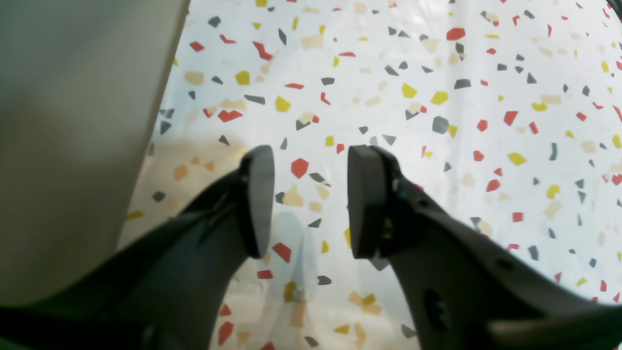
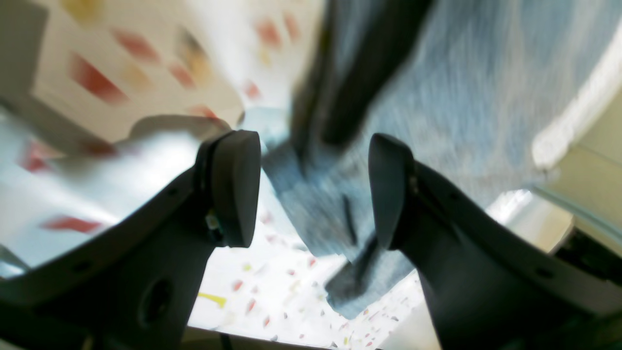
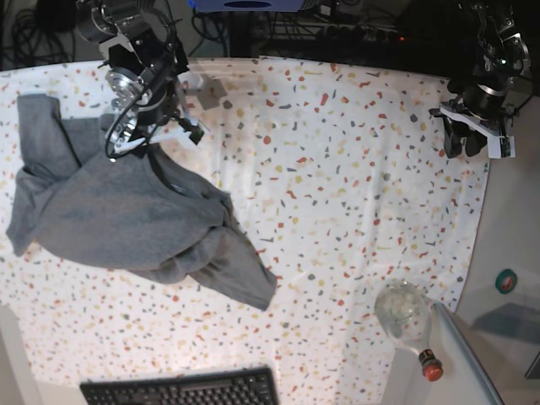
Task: Layout the t-shirt on the table in an organized manner, then fold the t-shirt properly
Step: 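Grasp the shirt fabric with the right gripper and spread it outward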
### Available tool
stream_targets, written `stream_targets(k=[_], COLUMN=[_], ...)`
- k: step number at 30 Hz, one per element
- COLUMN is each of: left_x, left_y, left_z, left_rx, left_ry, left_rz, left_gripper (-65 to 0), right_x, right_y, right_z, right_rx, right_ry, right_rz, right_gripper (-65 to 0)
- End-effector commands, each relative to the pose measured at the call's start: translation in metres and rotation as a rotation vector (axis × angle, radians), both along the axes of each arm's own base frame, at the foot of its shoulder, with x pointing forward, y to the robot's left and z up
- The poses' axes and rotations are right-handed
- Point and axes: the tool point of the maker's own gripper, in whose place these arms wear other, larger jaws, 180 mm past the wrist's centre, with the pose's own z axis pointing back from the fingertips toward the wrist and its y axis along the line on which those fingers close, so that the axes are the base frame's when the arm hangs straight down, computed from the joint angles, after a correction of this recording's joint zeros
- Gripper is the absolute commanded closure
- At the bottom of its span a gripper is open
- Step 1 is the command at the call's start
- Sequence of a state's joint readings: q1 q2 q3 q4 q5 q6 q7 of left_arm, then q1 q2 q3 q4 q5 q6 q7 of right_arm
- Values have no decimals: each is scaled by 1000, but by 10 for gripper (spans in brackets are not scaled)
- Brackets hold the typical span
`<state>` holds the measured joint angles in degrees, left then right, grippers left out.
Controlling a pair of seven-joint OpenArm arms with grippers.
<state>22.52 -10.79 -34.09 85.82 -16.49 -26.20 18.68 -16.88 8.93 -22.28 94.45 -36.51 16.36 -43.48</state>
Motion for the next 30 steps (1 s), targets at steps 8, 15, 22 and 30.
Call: stream_targets(k=[8, 15, 22, 30], left_x=[7, 4, 6, 8], left_y=[2, 4, 3, 4], left_z=[11, 10, 11, 12], left_rx=[11, 12, 11, 15], left_ry=[-42, -37, -41, -43], left_rz=[-13, -7, -11, -13], left_gripper=[-234, -234, -234, -234], right_x=[26, 36, 35, 54], right_y=[4, -30, -33, 43], right_z=[-6, -1, 7, 67], right_rx=[5, -1, 6, 136], right_ry=[-30, -52, -71, -234], right_rz=[9, -126, -140, 31], right_gripper=[-321, 0, 0, 0])
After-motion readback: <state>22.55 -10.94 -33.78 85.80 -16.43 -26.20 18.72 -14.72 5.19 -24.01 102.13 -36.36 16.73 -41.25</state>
